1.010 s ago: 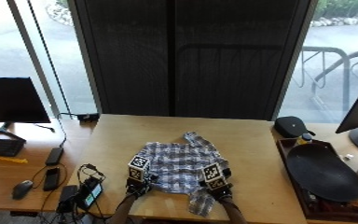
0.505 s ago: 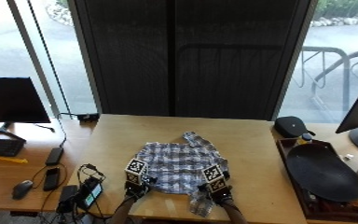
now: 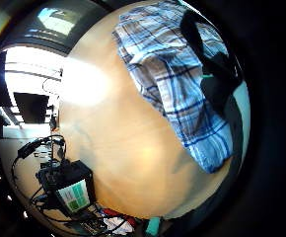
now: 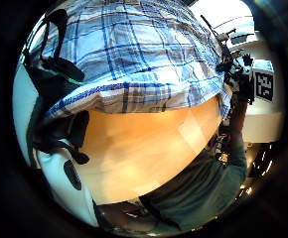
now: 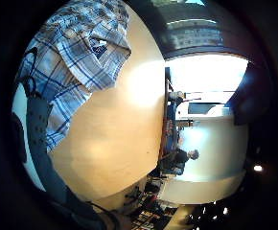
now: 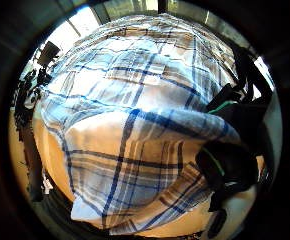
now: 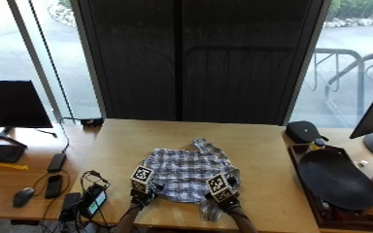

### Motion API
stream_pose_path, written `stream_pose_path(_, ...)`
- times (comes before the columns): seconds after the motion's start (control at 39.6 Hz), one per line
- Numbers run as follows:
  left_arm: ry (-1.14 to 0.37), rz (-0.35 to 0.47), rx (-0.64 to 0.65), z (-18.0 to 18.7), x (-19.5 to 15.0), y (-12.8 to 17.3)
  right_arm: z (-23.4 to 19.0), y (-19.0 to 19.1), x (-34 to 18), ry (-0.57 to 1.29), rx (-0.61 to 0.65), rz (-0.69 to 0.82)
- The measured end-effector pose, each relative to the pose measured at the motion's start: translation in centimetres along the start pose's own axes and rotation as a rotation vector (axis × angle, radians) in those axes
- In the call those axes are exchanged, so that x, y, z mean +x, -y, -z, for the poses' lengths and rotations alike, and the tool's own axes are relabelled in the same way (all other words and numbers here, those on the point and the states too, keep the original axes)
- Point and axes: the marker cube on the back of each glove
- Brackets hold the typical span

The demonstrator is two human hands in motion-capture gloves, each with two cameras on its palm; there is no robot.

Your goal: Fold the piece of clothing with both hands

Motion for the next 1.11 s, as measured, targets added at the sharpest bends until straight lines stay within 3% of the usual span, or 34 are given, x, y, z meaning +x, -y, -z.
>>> stream_pose_path(0.08,-0.086,-0.016,-0.100,-0.5,1.1,-1.2,0.5,-0.5,0.2,-0.004,-0.001,0.000)
stream_pose_path(0.18,-0.201,-0.103,-0.111,2.1,2.6,-2.4,0.1,0.0,0.4,0.013,0.021,0.005)
stream_pose_path(0.3,-0.132,-0.037,-0.103,4.0,1.7,-2.4,1.0,-0.2,1.3,0.074,-0.003,0.024)
stream_pose_path(0.48,-0.366,-0.109,-0.239,8.1,2.7,-4.0,2.6,-0.1,2.8,0.297,-0.023,0.022)
stream_pose_path(0.58,-0.244,0.052,-0.345,9.9,1.9,-4.7,3.0,0.4,3.1,0.390,-0.028,0.019)
stream_pose_path(0.68,-0.205,0.000,-0.291,9.6,1.8,-3.5,3.1,0.3,3.2,0.412,-0.047,0.037)
stream_pose_path(0.76,-0.146,0.018,-0.252,9.3,1.1,-2.8,4.2,-0.3,4.0,0.464,-0.064,0.055)
stream_pose_path(0.81,-0.141,0.035,-0.274,9.2,0.9,-2.7,5.2,-0.7,4.5,0.503,-0.072,0.071)
stream_pose_path(0.91,-0.207,-0.023,-0.378,10.5,1.5,-3.5,6.5,-0.7,5.6,0.535,-0.078,0.098)
stream_pose_path(1.11,-0.181,-0.040,-0.381,13.5,0.7,-2.4,11.7,-0.3,7.6,0.512,-0.106,0.179)
